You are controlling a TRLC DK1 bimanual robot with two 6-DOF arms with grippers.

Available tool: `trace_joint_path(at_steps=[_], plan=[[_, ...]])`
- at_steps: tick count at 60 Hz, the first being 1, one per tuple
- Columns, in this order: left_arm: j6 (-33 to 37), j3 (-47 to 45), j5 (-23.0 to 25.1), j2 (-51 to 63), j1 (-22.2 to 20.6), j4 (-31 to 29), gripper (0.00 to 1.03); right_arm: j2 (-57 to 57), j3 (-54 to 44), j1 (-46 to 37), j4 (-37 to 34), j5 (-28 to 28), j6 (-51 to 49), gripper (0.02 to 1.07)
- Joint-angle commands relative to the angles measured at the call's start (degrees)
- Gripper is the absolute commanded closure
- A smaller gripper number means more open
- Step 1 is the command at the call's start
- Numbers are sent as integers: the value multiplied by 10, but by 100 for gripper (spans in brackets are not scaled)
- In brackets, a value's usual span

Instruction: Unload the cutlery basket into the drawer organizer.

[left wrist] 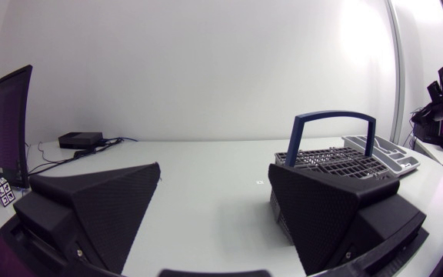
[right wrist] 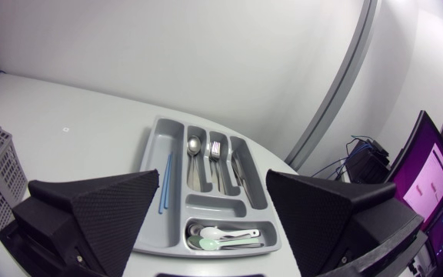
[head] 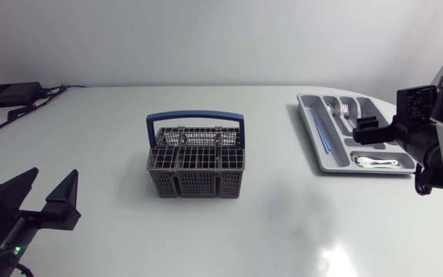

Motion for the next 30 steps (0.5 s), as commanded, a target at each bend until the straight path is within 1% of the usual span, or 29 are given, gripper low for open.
trace_joint_path(at_steps=[1, 7, 14, 27, 30], plan=[[-11, -14, -5, -4, 4, 10, 5, -48, -29, 18, -16, -2, 34, 6], [-11, -14, -5, -4, 4, 10, 5, -113, -55, 30, -29, -17, 58, 6], [-11, -14, -5, -4, 4, 10, 5, -174, -84, 50, -36, -17, 69, 7], [-11, -14, -5, -4, 4, 10, 5, -266, -120, 55, -68, -17, 86, 7], [-11, -14, -5, -4, 4, 10, 5, -302, -138, 58, -76, -17, 87, 7]])
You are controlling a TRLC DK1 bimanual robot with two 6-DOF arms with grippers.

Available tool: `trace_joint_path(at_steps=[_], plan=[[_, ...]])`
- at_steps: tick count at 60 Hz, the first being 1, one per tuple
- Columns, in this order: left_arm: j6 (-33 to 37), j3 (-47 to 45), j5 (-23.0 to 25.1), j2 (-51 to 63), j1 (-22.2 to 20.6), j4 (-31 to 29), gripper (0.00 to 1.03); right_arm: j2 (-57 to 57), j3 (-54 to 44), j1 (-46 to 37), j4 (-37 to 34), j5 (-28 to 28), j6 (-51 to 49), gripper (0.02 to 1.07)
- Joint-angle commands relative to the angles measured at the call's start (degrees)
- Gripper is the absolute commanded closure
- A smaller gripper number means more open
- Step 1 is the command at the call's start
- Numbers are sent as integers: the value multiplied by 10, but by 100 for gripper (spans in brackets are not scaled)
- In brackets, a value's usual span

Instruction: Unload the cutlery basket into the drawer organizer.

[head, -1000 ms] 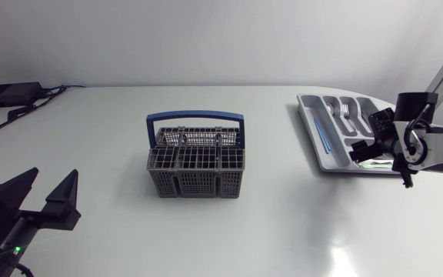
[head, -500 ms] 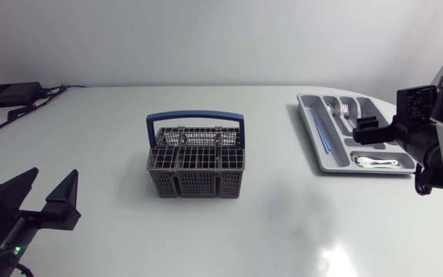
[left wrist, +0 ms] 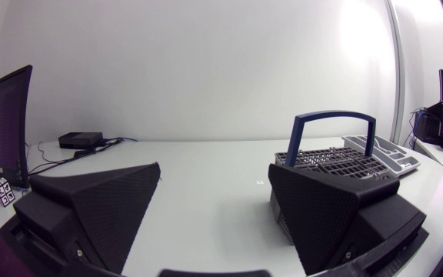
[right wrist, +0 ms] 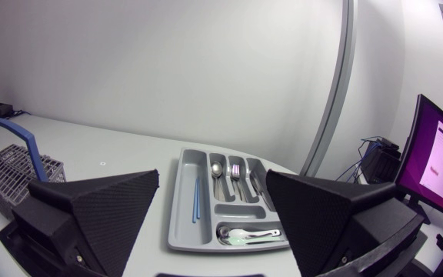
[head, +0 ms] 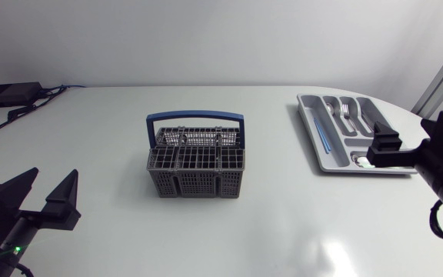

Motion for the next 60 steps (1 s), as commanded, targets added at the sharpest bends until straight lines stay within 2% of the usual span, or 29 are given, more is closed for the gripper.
trace_joint_path(at_steps=[1, 60], plan=[[-11, -14, -5, -4, 4, 10, 5, -39, -31, 6, -9, 1, 18, 7], [-11, -14, -5, -4, 4, 10, 5, -356, -218, -44, -77, -132, 82, 7]])
